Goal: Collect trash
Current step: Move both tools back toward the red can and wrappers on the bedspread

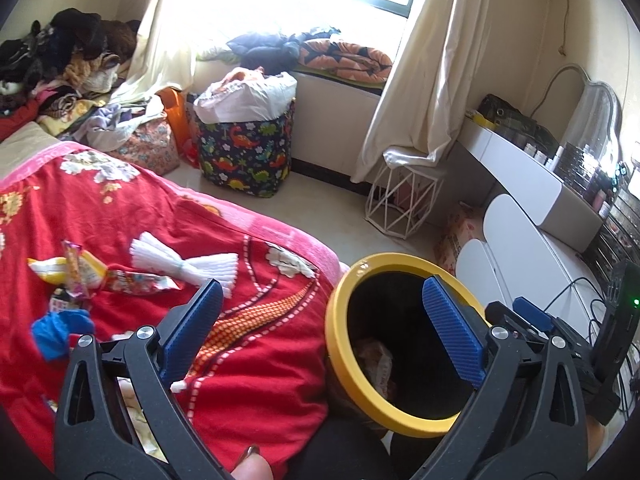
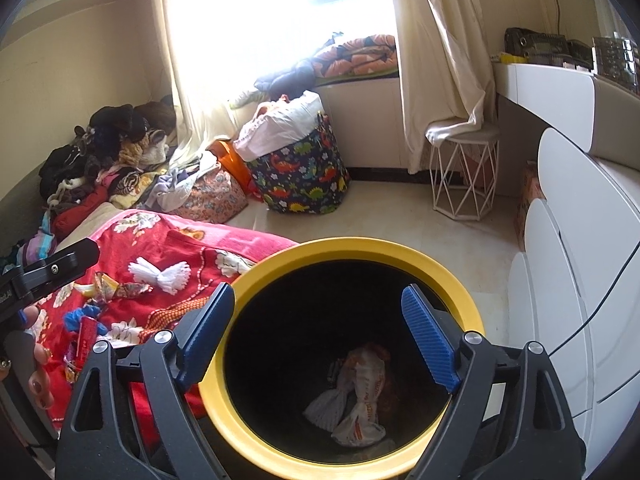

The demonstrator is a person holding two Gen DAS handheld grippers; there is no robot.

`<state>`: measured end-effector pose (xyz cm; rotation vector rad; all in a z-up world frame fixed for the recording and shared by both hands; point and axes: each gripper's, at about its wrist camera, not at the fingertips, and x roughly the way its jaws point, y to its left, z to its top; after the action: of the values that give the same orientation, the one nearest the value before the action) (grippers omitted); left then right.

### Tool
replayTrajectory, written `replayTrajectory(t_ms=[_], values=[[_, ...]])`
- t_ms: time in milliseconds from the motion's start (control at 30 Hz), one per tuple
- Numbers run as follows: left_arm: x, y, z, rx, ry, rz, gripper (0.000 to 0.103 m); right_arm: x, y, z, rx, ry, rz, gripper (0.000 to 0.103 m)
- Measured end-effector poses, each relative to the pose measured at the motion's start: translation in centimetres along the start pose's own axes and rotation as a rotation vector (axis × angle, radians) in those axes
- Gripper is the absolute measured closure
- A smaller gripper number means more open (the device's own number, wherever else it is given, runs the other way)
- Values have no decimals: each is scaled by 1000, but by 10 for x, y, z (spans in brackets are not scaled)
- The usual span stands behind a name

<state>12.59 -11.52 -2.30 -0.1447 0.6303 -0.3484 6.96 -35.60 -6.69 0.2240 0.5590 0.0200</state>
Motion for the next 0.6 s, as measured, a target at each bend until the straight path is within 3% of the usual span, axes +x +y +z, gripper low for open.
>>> replayTrajectory(t_ms=[600], values=[[-36,51,9,-62,-75,92,11,-7,51,1,-51,-15,71,18]])
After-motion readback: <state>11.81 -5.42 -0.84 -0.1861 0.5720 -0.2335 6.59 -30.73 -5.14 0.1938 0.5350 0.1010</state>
